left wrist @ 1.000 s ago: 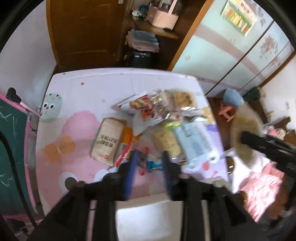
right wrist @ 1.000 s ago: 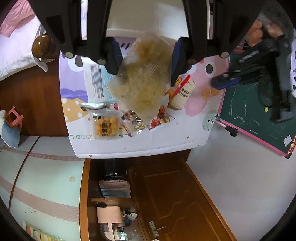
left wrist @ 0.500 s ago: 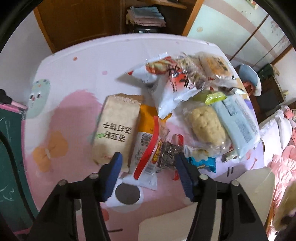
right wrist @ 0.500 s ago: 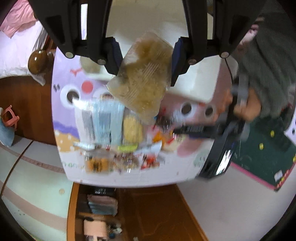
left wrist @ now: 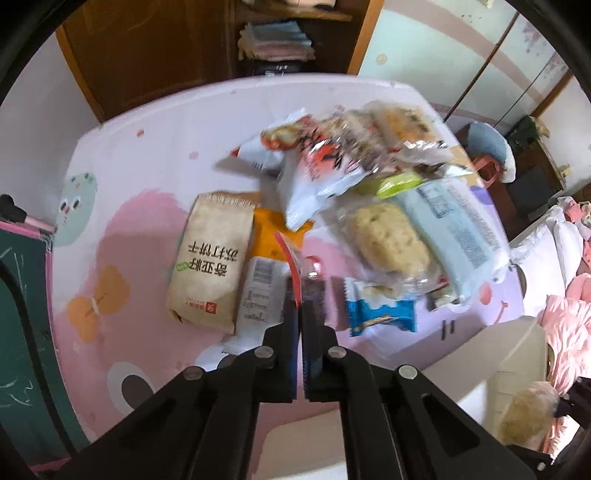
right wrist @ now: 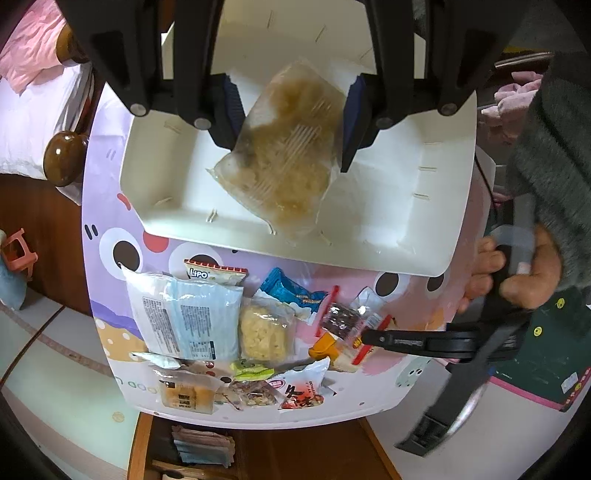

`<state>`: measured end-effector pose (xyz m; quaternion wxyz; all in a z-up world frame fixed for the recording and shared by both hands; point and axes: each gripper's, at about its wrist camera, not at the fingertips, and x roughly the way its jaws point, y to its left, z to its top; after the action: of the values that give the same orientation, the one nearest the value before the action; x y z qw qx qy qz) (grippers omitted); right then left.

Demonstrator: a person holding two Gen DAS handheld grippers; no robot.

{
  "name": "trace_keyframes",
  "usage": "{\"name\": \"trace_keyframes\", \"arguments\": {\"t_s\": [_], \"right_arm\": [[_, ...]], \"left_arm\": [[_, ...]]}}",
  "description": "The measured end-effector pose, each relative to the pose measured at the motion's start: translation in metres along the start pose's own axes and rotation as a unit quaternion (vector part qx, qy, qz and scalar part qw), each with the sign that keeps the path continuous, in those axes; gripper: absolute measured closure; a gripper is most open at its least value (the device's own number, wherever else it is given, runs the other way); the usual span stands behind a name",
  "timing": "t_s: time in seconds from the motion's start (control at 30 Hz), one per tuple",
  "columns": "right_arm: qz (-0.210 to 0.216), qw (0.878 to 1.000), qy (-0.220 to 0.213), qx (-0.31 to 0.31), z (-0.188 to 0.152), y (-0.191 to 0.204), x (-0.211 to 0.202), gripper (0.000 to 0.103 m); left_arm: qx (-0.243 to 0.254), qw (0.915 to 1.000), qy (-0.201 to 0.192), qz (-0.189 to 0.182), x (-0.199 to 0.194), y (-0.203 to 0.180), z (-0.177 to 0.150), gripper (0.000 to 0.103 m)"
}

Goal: Organize snacks

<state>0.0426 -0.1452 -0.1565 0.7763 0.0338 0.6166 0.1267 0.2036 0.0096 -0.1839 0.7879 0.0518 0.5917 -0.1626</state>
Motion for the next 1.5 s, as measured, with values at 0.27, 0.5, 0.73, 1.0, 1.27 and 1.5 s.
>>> {"name": "trace_keyframes", "arguments": {"t_s": [0.27,0.5,0.73,1.0,1.27,1.5], "right_arm": [[-0.009,1.000,-0.001,-0.002,-0.003,0.001,-0.001,0.058],[-0.021,1.000,0.007,-0.015,-0.014,0.005,-0.002,0.056],[-0.036,0.999,-0.003,-0.026,-0.025,0.012,-0.011,0.029],[-0.031,0.999,-0.016,-0.006,-0.035,0.013,-0.026,0.026],[-0.036,0.998,-0.051,0.030,-0.029,-0.010,-0.049,0.026],[-0.039,0.995,-0.071,0.060,-0.011,-0.036,-0.056,0.026]], "left_arm": [[0.001,0.9967,-0.081,0.003,-0.091,-0.009,-0.009,0.103],[0.019,0.9930,-0.115,-0.015,-0.163,-0.024,-0.045,0.103],[0.044,0.9940,-0.089,-0.047,-0.182,-0.053,-0.101,0.093],[0.049,0.9952,-0.078,-0.032,-0.168,-0.078,-0.144,0.024],[0.014,0.9954,-0.095,-0.002,-0.168,-0.056,-0.130,0.024],[-0.047,0.9950,-0.087,0.014,-0.153,-0.023,-0.113,0.024]]}}
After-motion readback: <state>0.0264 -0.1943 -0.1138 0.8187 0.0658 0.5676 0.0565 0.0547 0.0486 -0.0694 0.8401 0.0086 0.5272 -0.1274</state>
